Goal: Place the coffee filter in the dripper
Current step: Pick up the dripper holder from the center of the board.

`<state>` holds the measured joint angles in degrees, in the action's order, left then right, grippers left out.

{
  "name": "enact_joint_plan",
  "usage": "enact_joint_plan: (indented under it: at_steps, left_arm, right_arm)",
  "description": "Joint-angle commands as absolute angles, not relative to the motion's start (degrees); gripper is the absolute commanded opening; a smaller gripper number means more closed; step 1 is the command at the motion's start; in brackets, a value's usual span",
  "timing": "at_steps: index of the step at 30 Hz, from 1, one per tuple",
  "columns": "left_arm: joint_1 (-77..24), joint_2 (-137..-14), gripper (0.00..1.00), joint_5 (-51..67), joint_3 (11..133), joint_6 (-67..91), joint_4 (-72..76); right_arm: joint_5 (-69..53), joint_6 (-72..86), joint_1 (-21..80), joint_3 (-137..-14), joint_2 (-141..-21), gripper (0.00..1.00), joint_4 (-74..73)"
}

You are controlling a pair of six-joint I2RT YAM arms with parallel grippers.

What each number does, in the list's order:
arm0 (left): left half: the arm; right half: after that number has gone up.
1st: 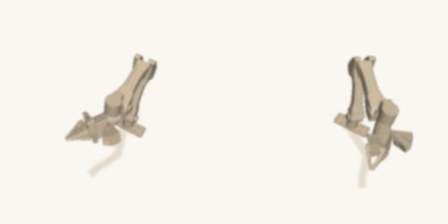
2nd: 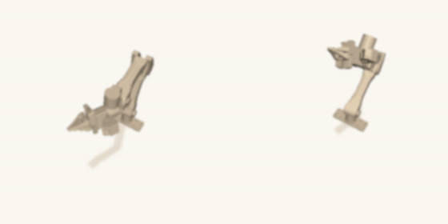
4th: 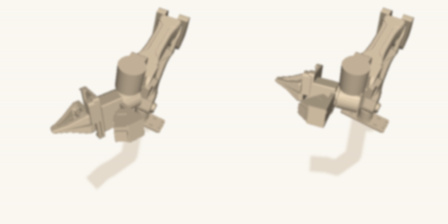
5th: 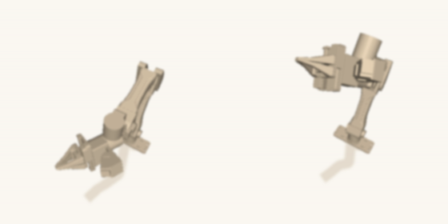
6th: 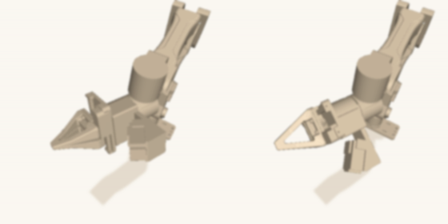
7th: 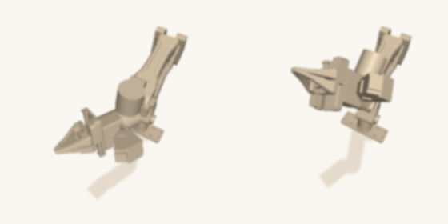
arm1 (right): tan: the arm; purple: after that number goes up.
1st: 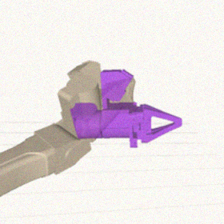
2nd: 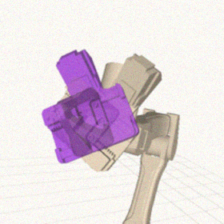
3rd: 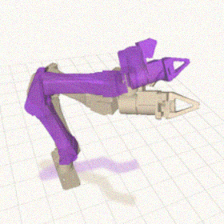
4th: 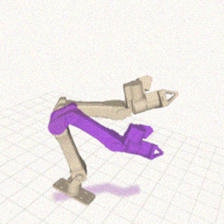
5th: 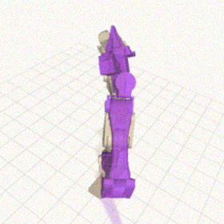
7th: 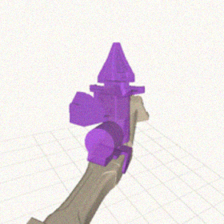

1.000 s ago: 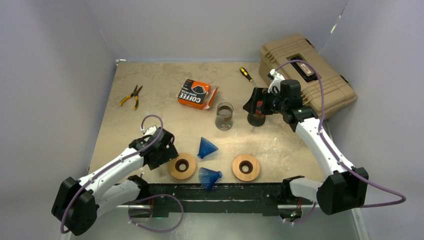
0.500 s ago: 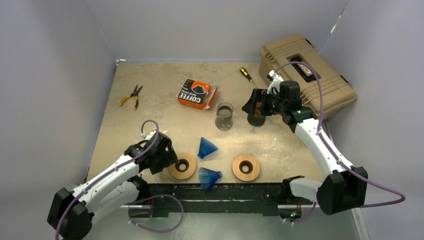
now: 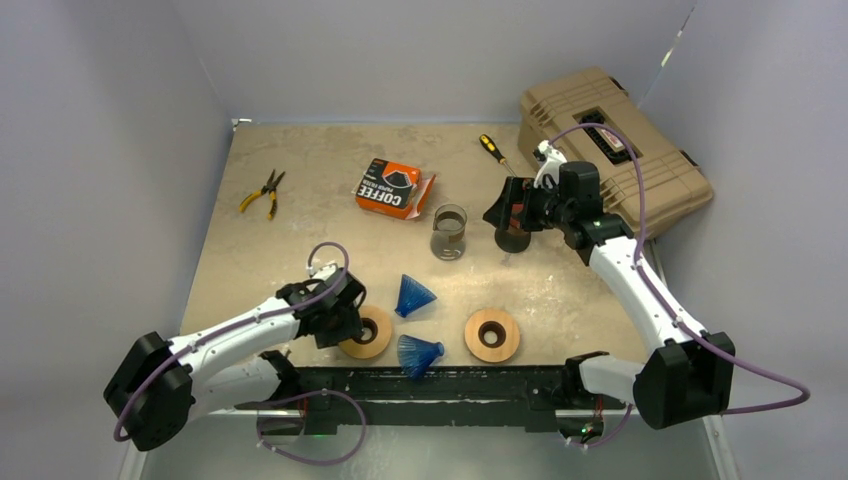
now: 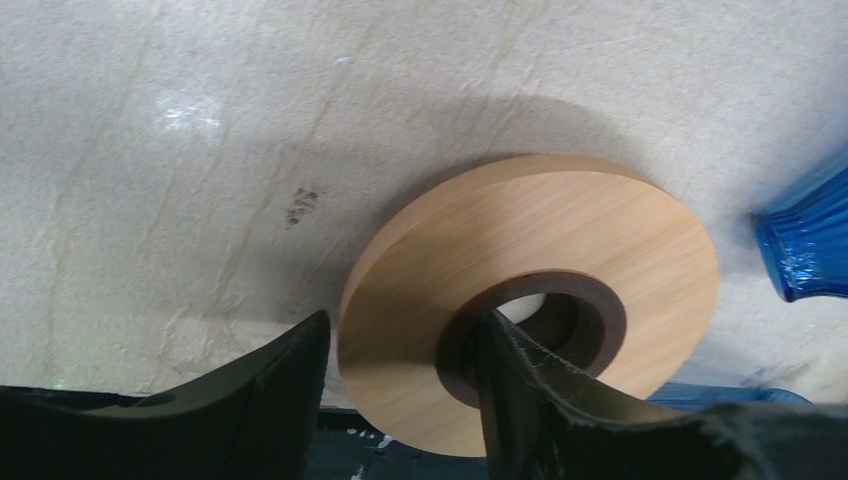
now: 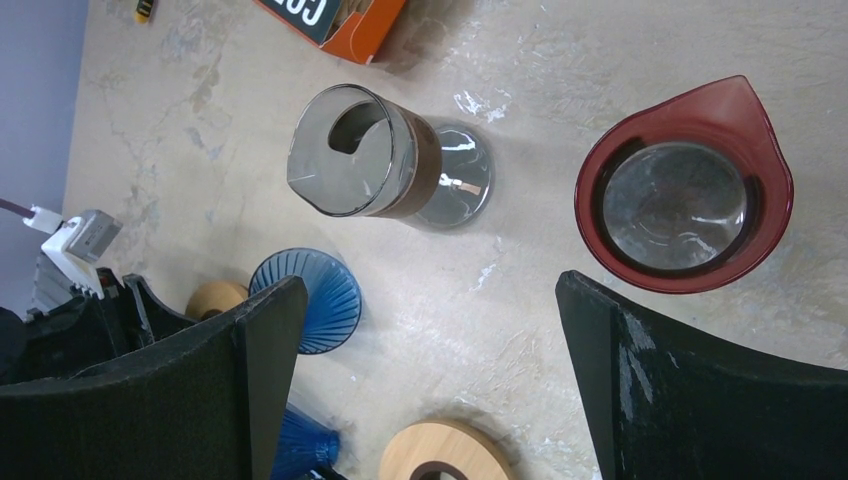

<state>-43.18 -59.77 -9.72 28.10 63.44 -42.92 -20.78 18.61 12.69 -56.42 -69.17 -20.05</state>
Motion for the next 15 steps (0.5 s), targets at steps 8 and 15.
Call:
enact_joint_plan:
  at_steps: [8, 15]
  left_arm:
    - [-44.2, -58.3, 0.27, -9.5, 29.8, 61.8, -37.5]
    - [-44.2, -59.8, 0.15, -9.4, 34.6, 57.1, -34.3]
  right_arm:
    - [-25.1, 19.5, 12.8, -54.9, -68.6, 0.99, -17.3]
    - [-29.6, 20.2, 12.8, -53.6, -68.0, 0.99, -15.6]
